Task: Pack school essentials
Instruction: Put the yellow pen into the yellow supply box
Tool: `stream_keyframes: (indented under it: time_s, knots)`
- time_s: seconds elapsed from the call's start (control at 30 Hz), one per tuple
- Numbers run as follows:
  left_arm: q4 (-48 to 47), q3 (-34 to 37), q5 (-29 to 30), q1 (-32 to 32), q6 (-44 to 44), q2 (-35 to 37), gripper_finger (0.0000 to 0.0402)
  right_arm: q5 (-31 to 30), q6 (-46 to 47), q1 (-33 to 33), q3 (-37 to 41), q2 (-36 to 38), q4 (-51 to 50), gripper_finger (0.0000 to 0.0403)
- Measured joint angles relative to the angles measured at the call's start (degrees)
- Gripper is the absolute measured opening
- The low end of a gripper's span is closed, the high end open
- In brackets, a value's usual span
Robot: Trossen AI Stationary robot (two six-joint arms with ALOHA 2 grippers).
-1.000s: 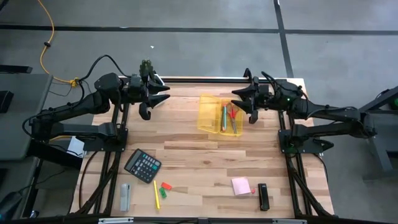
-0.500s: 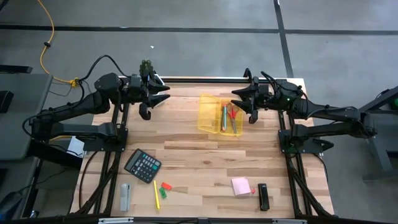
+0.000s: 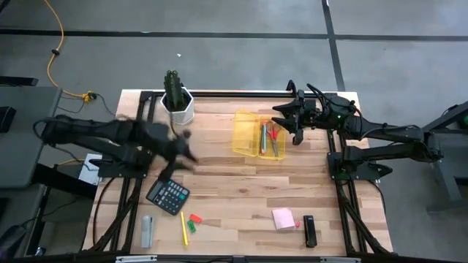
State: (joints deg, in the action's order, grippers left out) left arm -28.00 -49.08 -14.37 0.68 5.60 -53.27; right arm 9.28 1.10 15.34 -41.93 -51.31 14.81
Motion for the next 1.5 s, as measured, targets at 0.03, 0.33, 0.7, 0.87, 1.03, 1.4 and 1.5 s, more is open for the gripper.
stream_keyframes:
  time_s: [0.03,0.33,0.7,0.87,1.03,1.4,1.5]
  knots:
    - [-2.3,0.0,0.0,-2.5,-0.2,-1.4,0.0140,-0.3,0.0,0.0,0.0,0.0,0.0,0.0178]
    - [-9.9,0.0,0.0,-23.1,-7.8,-16.1,0.0140,-3.7,-0.1,0.0,0.0,0.0,-1.0,0.0178]
    - [-0.3,0.0,6.5,-33.1,-16.3,-33.6,0.0140,-3.7,-0.1,0.0,0.0,0.0,-3.1,0.0178]
    - [0.4,0.0,6.1,-33.8,-17.3,-38.6,0.0140,-3.8,-0.1,0.0,0.0,0.0,-3.5,0.0178]
    - [0.5,0.0,6.1,-33.8,-19.3,-41.9,0.0140,-3.8,0.2,0.0,0.0,0.0,-4.1,0.0178]
    - [2.1,0.5,6.1,-33.7,-21.9,-44.5,0.0132,-4.4,0.3,0.0,0.0,0.0,-4.7,0.0178]
    - [2.2,0.5,6.3,-33.7,-21.9,-44.5,0.0109,-5.2,0.3,0.0,0.0,0.0,-4.8,0.0178]
